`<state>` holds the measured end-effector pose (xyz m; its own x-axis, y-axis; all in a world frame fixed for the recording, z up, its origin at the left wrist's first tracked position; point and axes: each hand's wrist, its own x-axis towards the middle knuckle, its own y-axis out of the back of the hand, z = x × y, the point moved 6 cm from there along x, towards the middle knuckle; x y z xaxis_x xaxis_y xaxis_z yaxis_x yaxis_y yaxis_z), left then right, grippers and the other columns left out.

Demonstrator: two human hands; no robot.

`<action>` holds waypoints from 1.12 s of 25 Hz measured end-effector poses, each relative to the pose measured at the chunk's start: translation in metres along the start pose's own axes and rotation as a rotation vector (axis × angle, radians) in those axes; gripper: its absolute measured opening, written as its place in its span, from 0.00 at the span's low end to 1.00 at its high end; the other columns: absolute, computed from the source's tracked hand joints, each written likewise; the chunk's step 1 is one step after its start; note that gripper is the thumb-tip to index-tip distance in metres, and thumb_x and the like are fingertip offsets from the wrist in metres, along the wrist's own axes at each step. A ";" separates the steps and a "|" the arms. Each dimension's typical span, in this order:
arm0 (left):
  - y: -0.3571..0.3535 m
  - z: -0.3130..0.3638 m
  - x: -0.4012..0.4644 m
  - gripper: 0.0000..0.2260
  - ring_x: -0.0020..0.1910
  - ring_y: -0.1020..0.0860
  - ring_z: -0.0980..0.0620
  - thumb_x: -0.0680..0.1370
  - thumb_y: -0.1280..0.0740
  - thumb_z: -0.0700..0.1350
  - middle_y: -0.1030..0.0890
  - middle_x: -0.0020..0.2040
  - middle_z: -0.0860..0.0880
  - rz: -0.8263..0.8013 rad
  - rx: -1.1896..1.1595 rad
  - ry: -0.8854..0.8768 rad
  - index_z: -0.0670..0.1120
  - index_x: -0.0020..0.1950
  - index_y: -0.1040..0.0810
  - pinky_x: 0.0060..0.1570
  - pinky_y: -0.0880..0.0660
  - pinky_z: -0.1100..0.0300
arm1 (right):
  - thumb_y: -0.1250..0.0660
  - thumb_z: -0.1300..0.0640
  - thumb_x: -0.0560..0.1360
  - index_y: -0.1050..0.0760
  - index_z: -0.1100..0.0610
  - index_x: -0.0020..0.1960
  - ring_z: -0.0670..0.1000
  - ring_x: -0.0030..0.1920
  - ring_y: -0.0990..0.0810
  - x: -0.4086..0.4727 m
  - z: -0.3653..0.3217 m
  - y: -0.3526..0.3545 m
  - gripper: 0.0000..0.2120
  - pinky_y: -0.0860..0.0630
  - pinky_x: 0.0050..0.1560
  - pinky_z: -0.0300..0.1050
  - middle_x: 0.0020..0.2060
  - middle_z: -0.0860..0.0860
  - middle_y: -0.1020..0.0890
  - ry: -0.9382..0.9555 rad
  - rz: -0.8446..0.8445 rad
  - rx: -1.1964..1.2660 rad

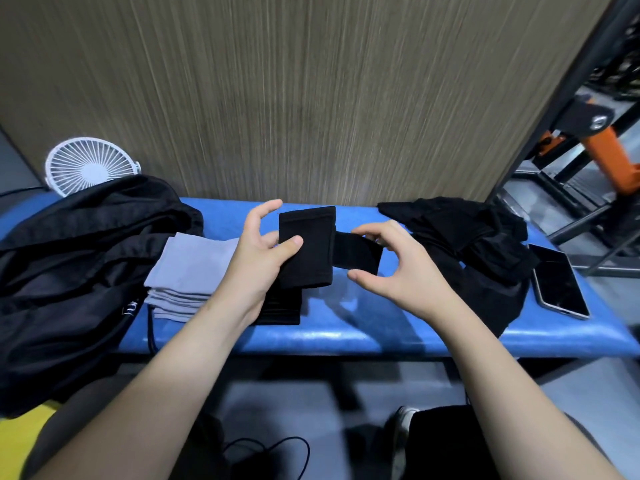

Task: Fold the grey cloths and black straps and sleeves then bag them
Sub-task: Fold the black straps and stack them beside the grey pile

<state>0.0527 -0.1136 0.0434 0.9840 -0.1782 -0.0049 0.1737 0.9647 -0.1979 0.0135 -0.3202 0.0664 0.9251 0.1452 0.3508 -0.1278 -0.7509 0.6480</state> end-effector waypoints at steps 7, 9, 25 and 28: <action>-0.008 -0.007 -0.002 0.02 0.56 0.22 0.50 0.80 0.31 0.46 0.19 0.54 0.49 0.000 0.172 0.010 0.52 0.51 0.21 0.61 0.27 0.51 | 0.21 0.59 0.70 0.25 0.52 0.63 0.41 0.60 0.23 -0.003 -0.009 -0.010 0.24 0.35 0.58 0.26 0.57 0.43 0.20 -0.038 0.021 0.130; -0.018 -0.007 -0.006 0.09 0.56 0.21 0.48 0.82 0.36 0.50 0.18 0.55 0.46 -0.099 0.119 0.057 0.48 0.57 0.20 0.62 0.27 0.48 | 0.22 0.60 0.70 0.25 0.52 0.62 0.41 0.60 0.22 -0.003 -0.011 -0.011 0.23 0.34 0.59 0.26 0.56 0.41 0.19 -0.041 0.036 0.162; -0.024 0.004 -0.012 0.22 0.67 0.24 0.49 0.78 0.37 0.34 0.18 0.63 0.52 -0.198 0.287 -0.169 0.55 0.66 0.22 0.71 0.32 0.43 | 0.21 0.53 0.70 0.27 0.44 0.65 0.40 0.63 0.28 -0.003 0.000 -0.018 0.26 0.36 0.57 0.24 0.61 0.43 0.28 -0.091 0.027 0.071; -0.022 0.008 -0.012 0.21 0.66 0.23 0.55 0.79 0.39 0.29 0.18 0.62 0.55 -0.153 0.242 -0.168 0.50 0.63 0.19 0.66 0.28 0.55 | 0.21 0.49 0.70 0.29 0.41 0.65 0.40 0.63 0.26 -0.004 0.004 -0.018 0.28 0.31 0.58 0.32 0.63 0.41 0.29 -0.155 0.033 0.104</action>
<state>0.0377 -0.1309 0.0551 0.9350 -0.3100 0.1723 0.3051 0.9507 0.0548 0.0139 -0.3103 0.0507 0.9660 0.0243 0.2574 -0.1291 -0.8173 0.5616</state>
